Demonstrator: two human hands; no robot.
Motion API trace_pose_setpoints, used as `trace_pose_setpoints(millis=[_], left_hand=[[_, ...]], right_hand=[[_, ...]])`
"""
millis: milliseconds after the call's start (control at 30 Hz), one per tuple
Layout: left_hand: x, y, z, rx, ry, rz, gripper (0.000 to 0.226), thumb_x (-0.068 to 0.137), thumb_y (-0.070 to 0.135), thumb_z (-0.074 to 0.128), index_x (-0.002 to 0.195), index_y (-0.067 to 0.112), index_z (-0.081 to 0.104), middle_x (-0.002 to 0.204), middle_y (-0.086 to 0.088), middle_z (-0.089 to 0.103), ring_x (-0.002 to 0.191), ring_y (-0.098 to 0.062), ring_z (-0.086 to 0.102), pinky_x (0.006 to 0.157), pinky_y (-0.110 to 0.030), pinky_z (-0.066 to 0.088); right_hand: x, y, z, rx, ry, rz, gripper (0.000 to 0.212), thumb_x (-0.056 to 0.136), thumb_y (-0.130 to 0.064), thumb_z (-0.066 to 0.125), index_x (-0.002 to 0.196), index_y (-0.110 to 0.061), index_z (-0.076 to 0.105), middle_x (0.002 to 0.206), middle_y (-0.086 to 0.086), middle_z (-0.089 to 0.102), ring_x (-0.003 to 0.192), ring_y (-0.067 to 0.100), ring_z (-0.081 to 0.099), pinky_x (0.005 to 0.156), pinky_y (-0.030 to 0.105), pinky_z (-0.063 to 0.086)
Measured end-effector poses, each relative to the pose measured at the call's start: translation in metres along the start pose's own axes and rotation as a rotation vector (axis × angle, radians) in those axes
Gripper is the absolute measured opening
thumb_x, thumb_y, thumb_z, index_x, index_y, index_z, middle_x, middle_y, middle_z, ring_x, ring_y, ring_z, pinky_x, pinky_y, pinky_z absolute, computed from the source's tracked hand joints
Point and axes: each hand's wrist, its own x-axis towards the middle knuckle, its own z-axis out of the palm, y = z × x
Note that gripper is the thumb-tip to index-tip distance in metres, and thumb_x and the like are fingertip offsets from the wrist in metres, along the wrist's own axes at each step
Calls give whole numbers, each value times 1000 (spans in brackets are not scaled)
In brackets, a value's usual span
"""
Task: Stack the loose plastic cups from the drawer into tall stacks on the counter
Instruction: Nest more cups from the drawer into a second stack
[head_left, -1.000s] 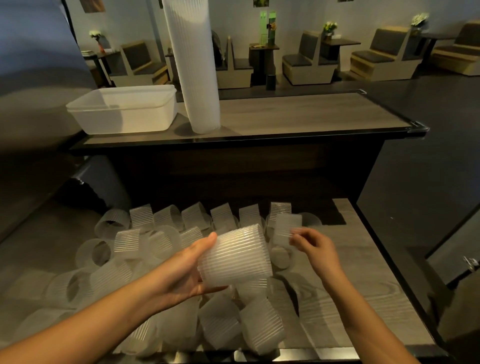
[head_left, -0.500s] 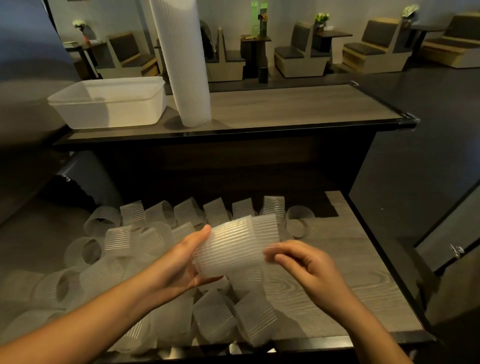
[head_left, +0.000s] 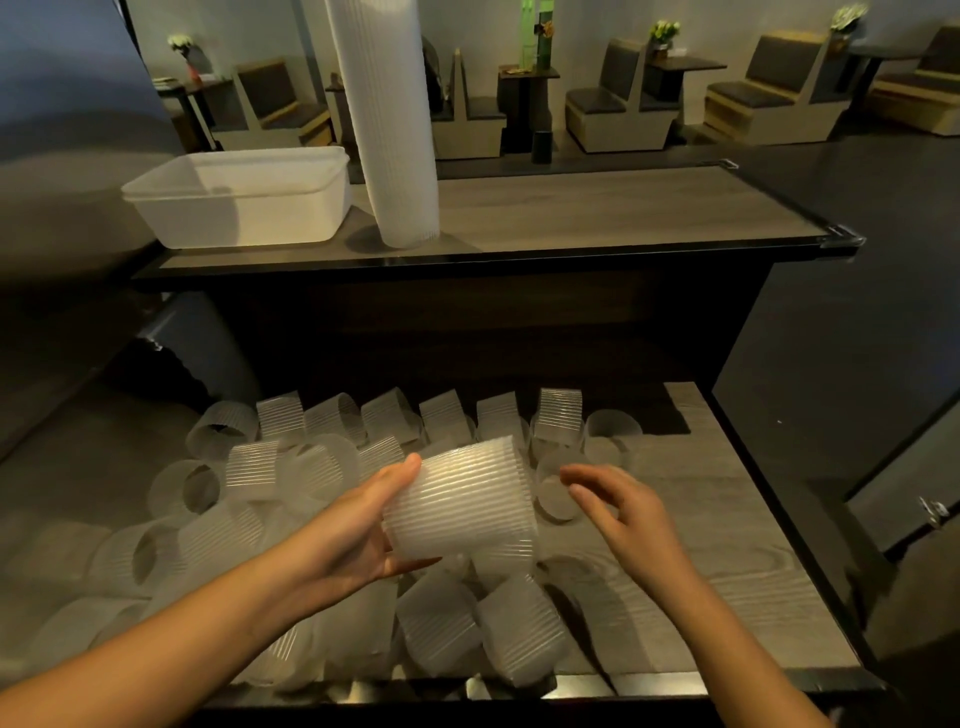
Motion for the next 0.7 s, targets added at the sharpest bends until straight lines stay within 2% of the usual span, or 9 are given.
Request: trace_pose_setpoints(millis=[100, 167, 267, 333, 433, 467, 533, 600, 700], left_hand=[[-3, 1, 1, -3, 15, -5, 49, 71, 39, 57, 115, 17, 57, 121, -16, 56, 111, -32, 57, 72, -38, 58], [-5, 0, 3, 1, 15, -4, 49, 71, 39, 58, 115, 17, 58, 120, -15, 57, 110, -32, 57, 72, -38, 58], [-7, 0, 4, -16, 16, -4, 46, 72, 38, 57, 113, 17, 58, 117, -14, 58, 105, -30, 59, 66, -36, 58], [-7, 1, 5, -19, 17, 0, 46, 73, 38, 57, 114, 17, 57, 118, -14, 57, 106, -31, 59, 66, -36, 58], [-8, 2, 4, -39, 13, 2, 48, 72, 38, 57, 115, 16, 56, 119, -16, 56, 107, -32, 58, 65, -35, 59], [-7, 3, 4, -46, 9, -1, 49, 72, 38, 57, 116, 16, 56, 119, -16, 56, 107, -32, 58, 63, -35, 59], [-6, 2, 3, -52, 0, -8, 51, 72, 38, 58, 118, 15, 55, 121, -17, 55, 109, -33, 57, 63, -34, 58], [-4, 2, 2, -49, -6, -13, 52, 72, 38, 58, 119, 15, 55, 123, -18, 54, 110, -34, 57, 65, -35, 58], [-1, 1, 3, -49, -6, -19, 53, 72, 38, 58, 119, 16, 56, 124, -18, 54, 110, -34, 57, 63, -34, 58]], right_hand=[[13, 46, 20, -307, -41, 31, 32, 90, -17, 54, 122, -22, 54, 119, -7, 55, 112, 7, 52, 92, 14, 37], [16, 69, 32, -469, -92, -27, 39, 88, -15, 57, 126, -16, 53, 129, 1, 53, 119, 15, 50, 98, 21, 36], [19, 90, 41, -619, -104, -99, 39, 76, -9, 69, 114, -13, 62, 116, 9, 64, 108, 24, 61, 95, 38, 45], [19, 92, 40, -648, -91, -97, 35, 70, -10, 74, 104, -16, 67, 103, 7, 69, 98, 22, 65, 92, 42, 50], [13, 91, 34, -651, -59, -108, 29, 62, -13, 81, 89, -20, 70, 86, 1, 70, 81, 17, 67, 76, 34, 56], [10, 91, 32, -651, -53, -110, 30, 61, -12, 82, 88, -20, 70, 85, 1, 70, 79, 16, 67, 73, 31, 54], [3, 91, 29, -585, -17, -64, 28, 68, -8, 76, 94, -18, 69, 92, 1, 68, 85, 17, 65, 75, 28, 51], [-3, 83, 23, -396, 67, 89, 24, 83, -8, 62, 105, -18, 65, 105, -3, 62, 96, 12, 58, 82, 21, 44], [-7, 55, 7, -84, 209, 238, 21, 88, -9, 56, 101, -22, 63, 101, -7, 60, 96, 7, 55, 80, 15, 42]])
